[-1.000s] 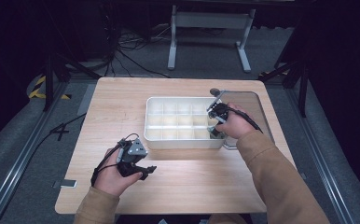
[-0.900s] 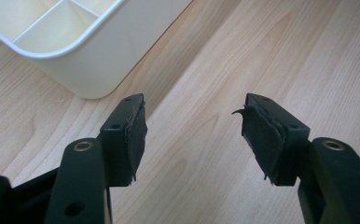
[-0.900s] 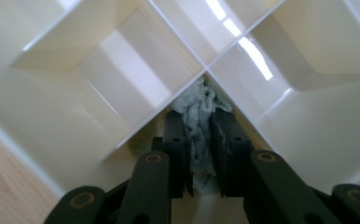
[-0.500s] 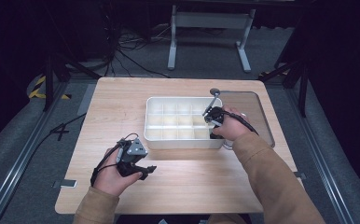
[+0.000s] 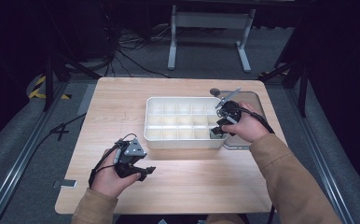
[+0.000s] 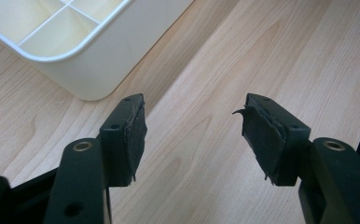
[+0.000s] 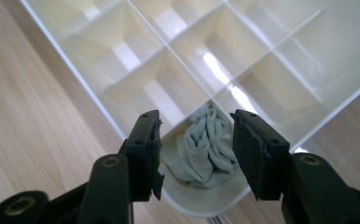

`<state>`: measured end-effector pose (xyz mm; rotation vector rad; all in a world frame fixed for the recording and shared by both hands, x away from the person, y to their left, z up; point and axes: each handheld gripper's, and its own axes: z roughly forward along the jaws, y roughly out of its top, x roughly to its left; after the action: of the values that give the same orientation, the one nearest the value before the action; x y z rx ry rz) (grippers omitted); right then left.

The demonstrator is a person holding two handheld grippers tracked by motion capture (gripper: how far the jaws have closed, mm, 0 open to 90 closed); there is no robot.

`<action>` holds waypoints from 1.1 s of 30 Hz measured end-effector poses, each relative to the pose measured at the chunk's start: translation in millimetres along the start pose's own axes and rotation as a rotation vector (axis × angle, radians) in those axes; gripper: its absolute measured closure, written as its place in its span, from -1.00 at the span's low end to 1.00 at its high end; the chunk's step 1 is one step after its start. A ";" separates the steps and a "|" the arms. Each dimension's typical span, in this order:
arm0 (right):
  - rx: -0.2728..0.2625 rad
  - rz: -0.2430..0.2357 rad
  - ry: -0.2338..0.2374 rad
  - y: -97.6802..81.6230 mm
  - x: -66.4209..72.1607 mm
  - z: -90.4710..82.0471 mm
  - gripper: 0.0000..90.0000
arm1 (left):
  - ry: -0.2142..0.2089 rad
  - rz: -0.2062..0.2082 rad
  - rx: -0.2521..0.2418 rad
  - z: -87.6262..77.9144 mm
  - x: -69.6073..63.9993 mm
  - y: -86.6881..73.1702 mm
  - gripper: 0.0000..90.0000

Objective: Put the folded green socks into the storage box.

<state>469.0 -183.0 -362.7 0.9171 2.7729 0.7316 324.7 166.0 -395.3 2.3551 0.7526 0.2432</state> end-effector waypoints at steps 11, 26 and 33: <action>-0.201 -0.060 0.056 -26.5 22.6 -33.7 0.09 | -0.024 0.005 -0.006 -1.7 -4.2 3.4 -0.11; -0.288 -0.073 0.100 -70.8 54.2 -43.9 -0.06 | -0.038 0.012 0.005 -0.6 -7.4 6.4 -0.13; -0.325 -0.070 0.135 -93.1 67.4 -41.9 -0.10 | -0.045 0.023 0.020 0.7 -8.6 8.7 -0.14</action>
<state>354.4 -225.2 -369.4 0.7277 2.6639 1.2265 321.8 155.3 -390.2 2.3811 0.7100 0.1919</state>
